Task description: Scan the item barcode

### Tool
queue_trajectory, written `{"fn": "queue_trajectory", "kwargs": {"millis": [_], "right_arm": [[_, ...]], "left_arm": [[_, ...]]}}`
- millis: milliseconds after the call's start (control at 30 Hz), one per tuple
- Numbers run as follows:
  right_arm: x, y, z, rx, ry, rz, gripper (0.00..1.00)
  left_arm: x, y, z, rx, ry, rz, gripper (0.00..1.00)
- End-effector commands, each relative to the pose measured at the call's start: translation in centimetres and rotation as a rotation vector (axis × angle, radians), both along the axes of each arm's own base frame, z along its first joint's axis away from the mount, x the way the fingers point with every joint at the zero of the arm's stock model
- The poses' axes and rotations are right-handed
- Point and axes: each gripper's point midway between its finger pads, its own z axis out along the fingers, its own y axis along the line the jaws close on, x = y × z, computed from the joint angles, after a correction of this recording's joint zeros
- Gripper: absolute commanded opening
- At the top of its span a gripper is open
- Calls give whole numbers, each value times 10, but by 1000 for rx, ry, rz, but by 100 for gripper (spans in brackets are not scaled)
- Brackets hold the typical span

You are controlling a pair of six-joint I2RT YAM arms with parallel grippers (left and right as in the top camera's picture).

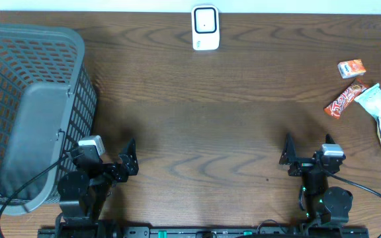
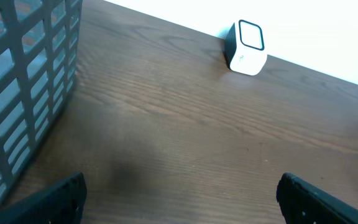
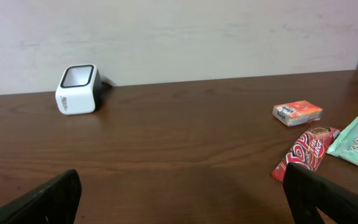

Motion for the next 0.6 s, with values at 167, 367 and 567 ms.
{"fn": "queue_trajectory", "kwargs": {"millis": [167,367,567], "right_arm": [[0,1,0,-15,0,4,99],[0,1,0,-15,0,4,99],[0,1,0,-15,0,4,99]], "left_arm": [[0,1,-1,14,-2,0,98],[0,5,1,24,-13,22,98],[-2,7,26,19,-164,39,98]]}}
